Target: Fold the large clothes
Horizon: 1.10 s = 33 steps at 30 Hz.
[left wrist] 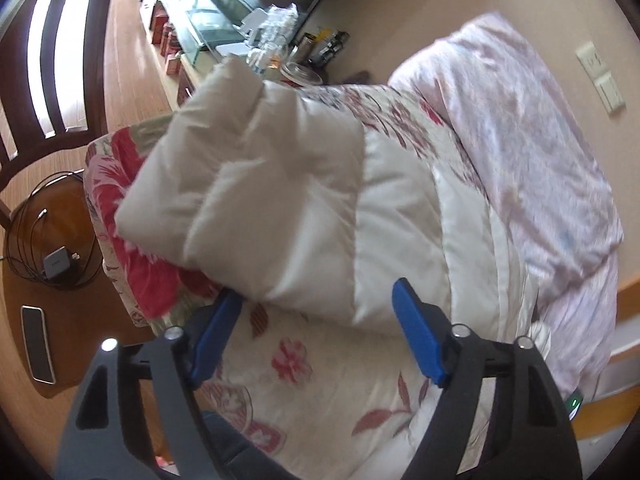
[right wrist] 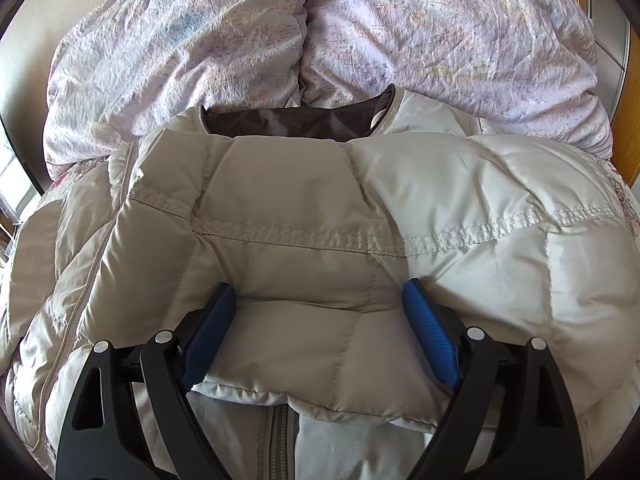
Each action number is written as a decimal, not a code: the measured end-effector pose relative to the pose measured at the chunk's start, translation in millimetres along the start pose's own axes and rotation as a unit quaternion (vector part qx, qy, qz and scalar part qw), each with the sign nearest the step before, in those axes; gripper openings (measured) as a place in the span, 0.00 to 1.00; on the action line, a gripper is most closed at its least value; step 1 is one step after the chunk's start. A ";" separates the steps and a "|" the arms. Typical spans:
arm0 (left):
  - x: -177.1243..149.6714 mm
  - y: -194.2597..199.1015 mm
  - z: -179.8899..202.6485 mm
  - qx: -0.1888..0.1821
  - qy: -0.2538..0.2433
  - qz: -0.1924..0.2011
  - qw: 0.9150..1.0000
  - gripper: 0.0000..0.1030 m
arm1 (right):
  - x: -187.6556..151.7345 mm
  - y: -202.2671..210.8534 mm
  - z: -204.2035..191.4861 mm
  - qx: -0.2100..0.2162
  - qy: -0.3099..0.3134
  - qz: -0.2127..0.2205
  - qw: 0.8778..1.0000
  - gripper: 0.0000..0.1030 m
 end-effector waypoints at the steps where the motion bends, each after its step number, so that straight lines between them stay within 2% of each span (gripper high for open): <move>1: 3.8 -1.9 -6.8 0.002 0.015 0.003 1.000 0.65 | -0.1 0.1 0.0 0.002 -0.001 0.000 1.000 0.86; 3: 6.7 -5.2 -16.5 0.003 0.038 0.006 0.999 0.54 | -0.3 0.4 -0.3 0.003 -0.001 0.000 1.000 0.87; 4: 8.8 -3.8 -21.3 0.003 0.047 0.017 0.999 0.52 | -0.4 0.5 -0.4 0.004 -0.001 0.000 1.000 0.87; 6: 11.1 -4.0 -27.8 0.005 0.055 0.020 0.998 0.33 | -0.2 0.5 -0.4 0.004 -0.001 0.000 1.000 0.87; 9: 12.9 -2.2 -32.6 -0.001 0.059 0.023 0.998 0.18 | -0.4 0.7 -0.6 0.005 -0.001 0.000 1.000 0.87; 12: 21.4 4.9 -20.7 0.009 0.032 0.034 0.999 0.11 | -0.1 0.5 0.0 0.005 -0.001 0.000 1.000 0.88; 15: 33.2 25.8 7.5 0.020 -0.021 0.066 0.997 0.11 | -0.4 0.9 -1.1 0.004 0.000 0.000 1.000 0.88; 19: 43.3 60.3 71.5 -0.001 -0.105 0.110 0.988 0.11 | -0.9 0.9 -2.5 0.002 0.002 -0.001 1.000 0.88; 22: 39.6 78.2 131.9 -0.040 -0.170 0.128 0.976 0.11 | -0.5 0.9 -2.3 0.003 0.002 -0.001 1.000 0.89; 25: 23.0 86.3 198.2 -0.082 -0.238 0.129 0.959 0.11 | 0.2 0.3 -2.0 0.007 0.002 -0.002 1.000 0.89; 30: -29.4 80.3 306.8 -0.173 -0.333 0.100 0.922 0.11 | 1.3 3.1 1.6 0.024 -0.007 0.000 1.000 0.89; 33: -61.3 70.9 350.6 -0.217 -0.364 0.072 0.903 0.11 | 3.8 16.7 13.8 0.037 -0.023 -0.002 0.999 0.89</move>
Point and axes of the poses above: each gripper's, at about its wrist camera, not at the fingertips, and y roughly against the way its jaws point, z to its right, x to its top, the point moved 3 cm from there along -y, roughly the way its jaws point, and after that the axes turned 9 degrees about -y, right-handed, at the moved point
